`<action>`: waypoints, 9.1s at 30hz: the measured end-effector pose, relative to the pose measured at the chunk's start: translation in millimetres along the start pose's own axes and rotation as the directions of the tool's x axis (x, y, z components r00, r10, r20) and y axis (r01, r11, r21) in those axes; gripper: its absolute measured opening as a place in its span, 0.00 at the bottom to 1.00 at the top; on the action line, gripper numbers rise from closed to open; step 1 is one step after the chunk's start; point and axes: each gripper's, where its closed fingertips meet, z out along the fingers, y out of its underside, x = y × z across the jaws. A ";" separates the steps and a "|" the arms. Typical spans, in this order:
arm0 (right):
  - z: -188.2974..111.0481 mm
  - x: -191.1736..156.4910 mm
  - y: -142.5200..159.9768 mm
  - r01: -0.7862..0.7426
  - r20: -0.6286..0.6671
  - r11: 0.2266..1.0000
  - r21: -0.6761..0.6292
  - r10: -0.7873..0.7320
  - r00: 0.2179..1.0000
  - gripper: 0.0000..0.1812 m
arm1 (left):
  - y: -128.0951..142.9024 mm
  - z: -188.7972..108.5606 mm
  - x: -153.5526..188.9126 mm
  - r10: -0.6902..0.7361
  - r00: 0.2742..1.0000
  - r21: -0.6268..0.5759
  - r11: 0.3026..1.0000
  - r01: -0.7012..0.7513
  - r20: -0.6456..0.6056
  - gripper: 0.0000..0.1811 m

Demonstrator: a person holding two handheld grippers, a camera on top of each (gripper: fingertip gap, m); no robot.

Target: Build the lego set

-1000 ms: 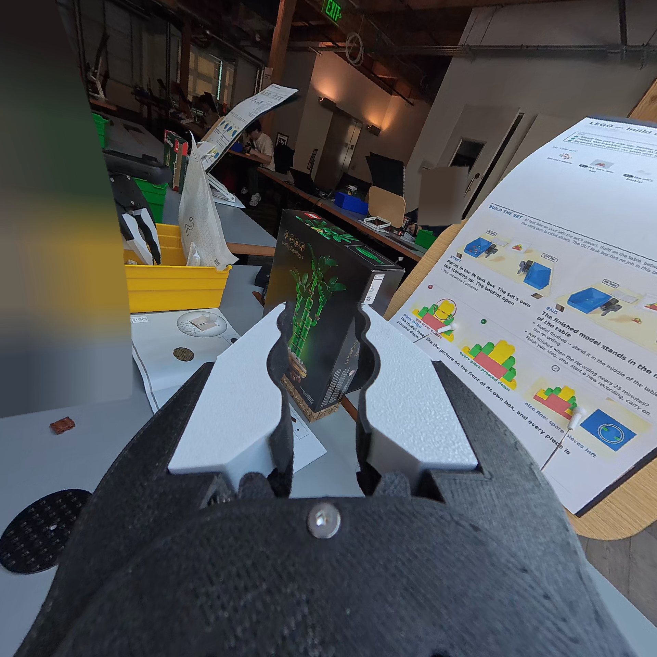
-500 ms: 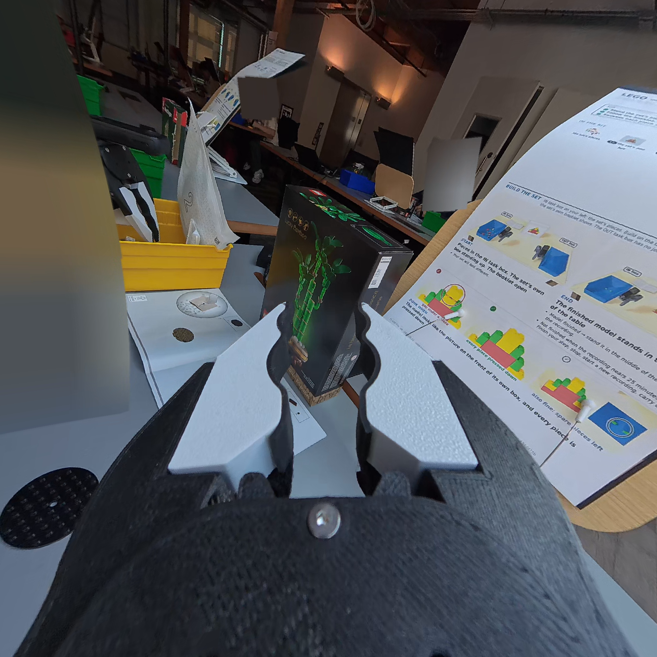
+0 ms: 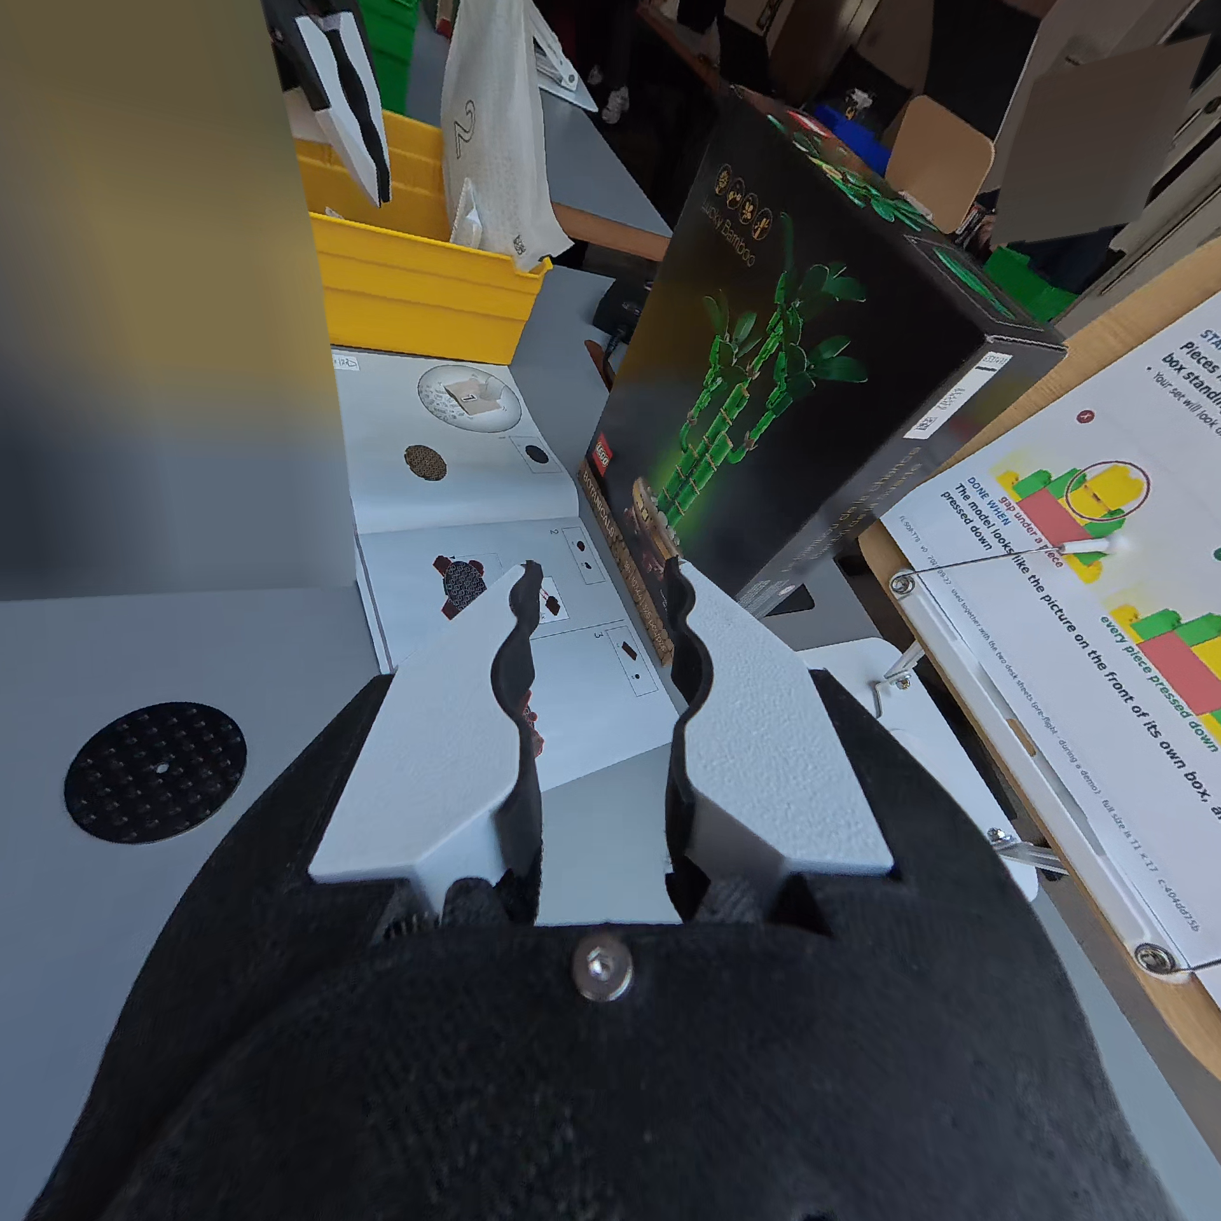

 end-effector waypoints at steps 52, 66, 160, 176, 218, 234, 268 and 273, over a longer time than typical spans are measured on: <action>12.3 -13.0 -4.7 -0.031 -0.013 1.000 -0.007 0.031 0.999 0.21 | 95.9 14.2 17.1 -0.123 0.992 -0.529 0.841 0.109 0.009 0.07; 10.4 -12.1 -4.1 -0.026 -0.015 1.000 -0.011 0.026 1.000 0.21 | 124.3 -1.1 19.8 -0.159 0.987 -0.618 0.775 0.131 0.011 0.13; 11.8 -13.8 5.9 0.008 -0.006 0.998 -0.064 -0.009 1.000 0.21 | 96.1 -14.2 96.1 -0.324 0.875 -0.592 0.804 0.054 -0.360 0.07; 9.2 -12.9 4.4 0.024 -0.011 0.998 -0.063 -0.025 1.000 0.21 | 61.7 6.4 65.7 0.125 0.926 -0.294 0.926 -0.238 -0.357 0.15; 13.5 -17.0 10.5 0.027 0.013 0.996 -0.089 -0.025 1.000 0.21 | 98.9 -44.4 66.9 0.283 0.914 -0.308 0.877 -0.369 -0.290 0.14; 12.9 -15.9 12.6 0.027 0.010 0.995 -0.095 -0.026 1.000 0.21 | 130.3 -13.9 89.9 0.138 0.873 -0.513 0.762 -0.395 -0.468 0.14; -18.1 6.5 -45.2 -0.116 -0.034 0.961 0.251 0.129 0.991 0.21 | -59.5 -152.9 30.5 0.035 0.975 0.828 0.522 -0.205 0.219 0.44; -22.2 5.8 -44.8 -0.081 -0.052 0.970 0.231 0.095 0.994 0.21 | -54.6 -131.4 43.9 0.024 0.986 0.852 0.501 -0.153 0.163 0.43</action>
